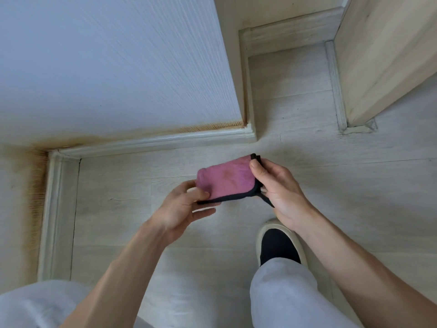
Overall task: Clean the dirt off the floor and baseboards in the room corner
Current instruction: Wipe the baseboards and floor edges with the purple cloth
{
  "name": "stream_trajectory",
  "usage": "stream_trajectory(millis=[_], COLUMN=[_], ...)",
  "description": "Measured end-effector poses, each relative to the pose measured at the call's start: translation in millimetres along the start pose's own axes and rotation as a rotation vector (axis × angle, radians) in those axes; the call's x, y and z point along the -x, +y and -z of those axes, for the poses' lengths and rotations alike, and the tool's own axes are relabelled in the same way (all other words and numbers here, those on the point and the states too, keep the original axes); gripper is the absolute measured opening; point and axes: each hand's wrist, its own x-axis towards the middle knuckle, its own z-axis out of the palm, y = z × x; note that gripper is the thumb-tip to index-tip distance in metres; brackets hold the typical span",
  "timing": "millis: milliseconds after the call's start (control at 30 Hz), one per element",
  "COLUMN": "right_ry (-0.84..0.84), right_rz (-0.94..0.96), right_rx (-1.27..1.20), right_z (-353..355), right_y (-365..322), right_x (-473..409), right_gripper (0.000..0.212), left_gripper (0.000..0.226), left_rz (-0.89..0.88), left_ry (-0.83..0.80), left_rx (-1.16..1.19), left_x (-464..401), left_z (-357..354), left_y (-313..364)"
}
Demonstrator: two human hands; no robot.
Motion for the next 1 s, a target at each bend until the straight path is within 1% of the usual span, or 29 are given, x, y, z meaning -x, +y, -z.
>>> stream_trajectory(millis=[33, 67, 100, 133, 167, 200, 267, 300, 333, 400, 433, 500, 600, 633, 667, 700, 733, 800, 833, 867, 900, 1000], right_ry=[-0.001, -0.002, -0.013, -0.035, -0.062, -0.086, -0.127, -0.142, -0.156, -0.164, -0.133, -0.028, 0.041, 0.048, 0.054, 0.061, 0.071, 0.099, 0.113, 0.124, 0.134, 0.131], right_rz=[-0.007, -0.012, -0.009, -0.007, -0.009, -0.020, -0.063, -0.085, -0.109, -0.172, -0.205, -0.236, -0.272, -0.286, -0.299, -0.306, -0.306, -0.298, -0.293, -0.287, -0.284, -0.304], right_rx=[0.008, 0.023, 0.038, 0.052, 0.062, 0.065, 0.058, 0.047, 0.024, -0.066, -0.105, -0.099, -0.086, -0.081, -0.066, -0.050, -0.037, -0.025, -0.020, -0.012, -0.005, 0.004], right_z=[-1.5, -2.9, -3.8, -4.8, -5.4, -5.9, -7.4, -8.1, -8.6, -9.6, -10.9, -14.6, -26.6, -31.9, -37.5, -41.8, -45.6, -51.3, -53.1, -54.0, -54.7, -51.8], right_y=[-1.7, -2.9, -3.7, -4.2, -4.2, -4.5, -3.8, -2.2, -0.1, 7.8, 12.5, 20.2, 25.7, 27.3, 29.0, 31.0, 32.6, 34.2, 34.4, 34.4, 34.5, 36.2], right_x=[-0.2, -0.7, -1.6, -2.6, -3.4, -4.3, -6.1, -7.2, -7.7, -9.4, -10.5, -14.6, -23.8, -27.4, -30.7, -34.1, -37.1, -41.8, -43.1, -43.8, -43.7, -37.3], right_gripper=[0.033, 0.036, 0.039, 0.044, 0.047, 0.048, 0.045, 0.044, 0.043, 0.039, 0.042, 0.051, 0.043, 0.040, 0.037, 0.034, 0.032, 0.031, 0.030, 0.029, 0.029, 0.026], left_gripper=[0.065, 0.074, 0.076, 0.072, 0.065, 0.060, 0.052, 0.049, 0.045, 0.042, 0.042, 0.043, 0.048, 0.054, 0.066, 0.077, 0.080, 0.066, 0.060, 0.058, 0.058, 0.057], left_rz=[-0.016, -0.082, -0.182, -0.279, -0.332, -0.340, -0.281, -0.260, -0.246, -0.221, -0.198, -0.154, -0.180, -0.190, -0.198, -0.214, -0.233, -0.253, -0.243, -0.232, -0.228, -0.230], left_ry=[0.004, 0.031, 0.062, 0.066, 0.028, -0.047, -0.194, -0.242, -0.256, -0.196, -0.150, -0.086, -0.024, 0.003, 0.015, 0.009, -0.014, -0.067, -0.060, -0.005, 0.097, 0.479], left_rx=[-0.133, -0.234, -0.285, -0.299, -0.303, -0.321, -0.414, -0.450, -0.463, -0.412, -0.368, -0.308, -0.260, -0.219, -0.178, -0.155, -0.163, -0.203, -0.212, -0.214, -0.217, -0.220], left_x=[2.2, 4.0, 3.9, 2.8, 0.8, -0.1, -1.1, -1.5, -2.3, -3.9, -4.4, -5.5, -11.3, -13.7, -15.5, -15.8, -16.1, -17.0, -19.0, -22.5, -28.3, -55.3], left_z=[1.6, 1.7, 0.9, -1.6, -5.9, -11.9, -22.0, -24.3, -24.4, -19.8, -15.7, -7.7, -1.1, 1.6, 5.7, 9.9, 14.3, 21.6, 25.4, 29.3, 35.1, 63.8], left_y=[0.6, 3.0, 6.9, 12.2, 17.8, 23.5, 29.7, 29.2, 27.8, 22.7, 18.8, 9.1, -6.8, -10.1, -12.1, -13.2, -13.8, -15.5, -16.7, -16.7, -16.6, -8.3])
